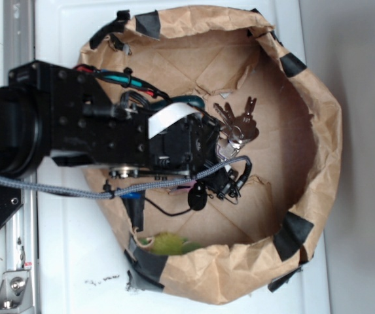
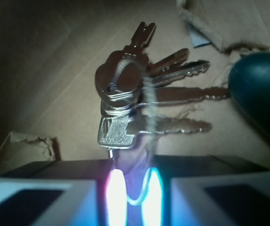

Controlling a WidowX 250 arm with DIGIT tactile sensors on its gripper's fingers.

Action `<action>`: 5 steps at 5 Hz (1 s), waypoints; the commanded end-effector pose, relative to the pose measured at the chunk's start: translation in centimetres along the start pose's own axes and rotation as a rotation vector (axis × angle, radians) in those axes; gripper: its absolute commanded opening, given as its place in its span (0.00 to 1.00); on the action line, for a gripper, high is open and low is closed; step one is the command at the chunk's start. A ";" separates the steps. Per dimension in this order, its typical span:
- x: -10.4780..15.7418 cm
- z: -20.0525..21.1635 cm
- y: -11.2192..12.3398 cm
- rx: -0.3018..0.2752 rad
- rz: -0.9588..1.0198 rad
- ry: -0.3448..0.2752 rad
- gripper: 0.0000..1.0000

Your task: Grab the silver keys.

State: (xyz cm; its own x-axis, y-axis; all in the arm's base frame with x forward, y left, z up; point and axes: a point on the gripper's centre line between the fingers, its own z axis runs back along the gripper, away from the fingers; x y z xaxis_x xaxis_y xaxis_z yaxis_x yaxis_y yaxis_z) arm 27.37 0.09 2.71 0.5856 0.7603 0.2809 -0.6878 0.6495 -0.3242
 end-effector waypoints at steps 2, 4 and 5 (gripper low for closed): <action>2.5 0.7 -0.6 -0.012 0.044 -0.041 0.00; 3.7 2.4 -0.2 0.022 0.081 -0.033 0.00; 4.9 7.6 0.5 0.061 0.107 0.067 0.00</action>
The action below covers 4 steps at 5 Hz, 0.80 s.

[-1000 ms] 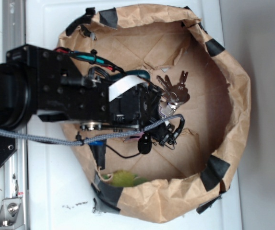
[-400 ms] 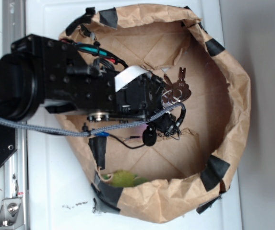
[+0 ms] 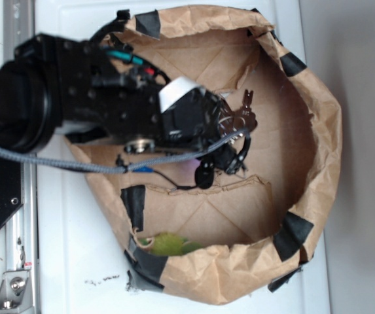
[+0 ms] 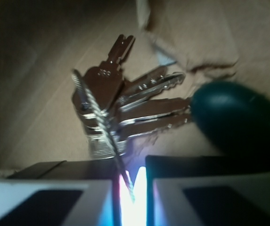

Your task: Grab the silver keys.

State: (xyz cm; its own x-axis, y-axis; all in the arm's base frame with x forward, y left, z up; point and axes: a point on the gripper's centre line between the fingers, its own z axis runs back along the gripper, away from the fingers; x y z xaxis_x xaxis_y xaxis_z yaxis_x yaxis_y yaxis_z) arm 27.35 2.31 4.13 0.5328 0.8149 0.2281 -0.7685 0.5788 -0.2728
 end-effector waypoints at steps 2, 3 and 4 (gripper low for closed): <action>6.6 15.8 0.9 -0.226 0.114 0.146 0.00; 5.6 15.5 -0.3 -0.171 0.054 0.098 0.00; 2.7 14.1 -1.1 -0.060 -0.075 0.074 0.00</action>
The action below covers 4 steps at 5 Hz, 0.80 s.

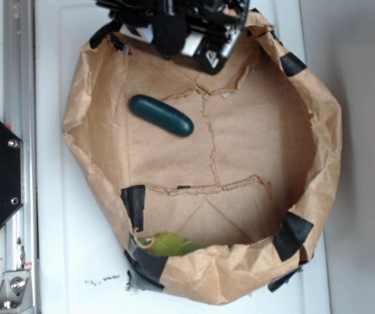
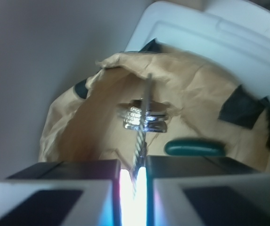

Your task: Grab the silver keys.

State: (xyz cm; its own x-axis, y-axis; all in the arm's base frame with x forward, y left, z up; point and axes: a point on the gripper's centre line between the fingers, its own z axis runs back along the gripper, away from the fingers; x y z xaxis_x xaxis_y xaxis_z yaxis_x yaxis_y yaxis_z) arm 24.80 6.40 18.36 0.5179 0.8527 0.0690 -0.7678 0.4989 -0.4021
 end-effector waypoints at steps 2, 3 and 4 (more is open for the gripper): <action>-5.0 -4.2 -1.7 0.150 -0.236 -0.114 0.00; -4.0 -3.5 -2.3 0.137 -0.203 -0.081 0.00; -3.7 -3.4 -2.5 0.140 -0.207 -0.063 0.00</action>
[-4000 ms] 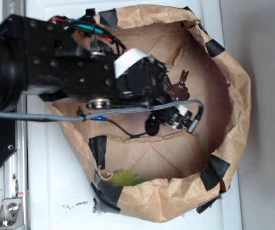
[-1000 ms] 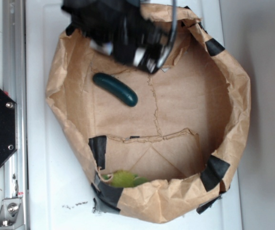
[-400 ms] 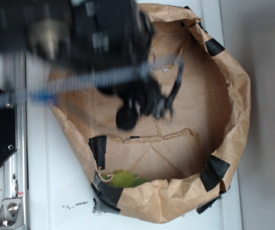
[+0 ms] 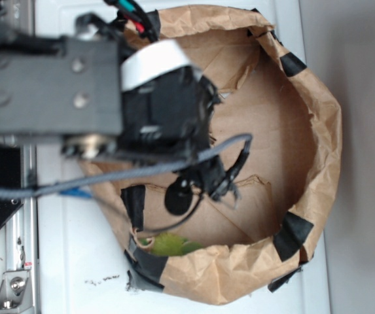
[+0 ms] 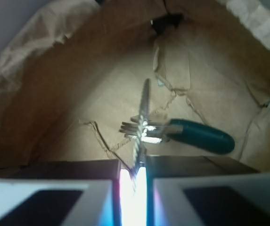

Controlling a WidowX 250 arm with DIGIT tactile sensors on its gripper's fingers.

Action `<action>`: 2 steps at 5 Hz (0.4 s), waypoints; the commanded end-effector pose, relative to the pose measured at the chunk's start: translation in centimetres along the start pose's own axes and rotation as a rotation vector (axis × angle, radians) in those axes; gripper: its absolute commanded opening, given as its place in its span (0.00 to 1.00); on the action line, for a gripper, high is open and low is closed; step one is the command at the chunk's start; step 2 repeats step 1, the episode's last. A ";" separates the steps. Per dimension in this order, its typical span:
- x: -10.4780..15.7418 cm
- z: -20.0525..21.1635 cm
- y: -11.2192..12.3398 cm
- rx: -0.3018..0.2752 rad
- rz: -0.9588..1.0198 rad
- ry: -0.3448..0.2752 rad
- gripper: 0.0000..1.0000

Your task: Grab the silver keys.

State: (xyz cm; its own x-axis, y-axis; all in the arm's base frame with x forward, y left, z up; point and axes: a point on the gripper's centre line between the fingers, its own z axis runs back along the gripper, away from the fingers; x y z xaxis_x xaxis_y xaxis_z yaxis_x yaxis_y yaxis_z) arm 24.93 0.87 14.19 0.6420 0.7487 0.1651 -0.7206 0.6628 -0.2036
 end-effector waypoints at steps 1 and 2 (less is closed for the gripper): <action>1.4 1.1 -0.6 -0.035 -0.016 -0.049 0.00; 1.4 1.1 -0.6 -0.035 -0.016 -0.049 0.00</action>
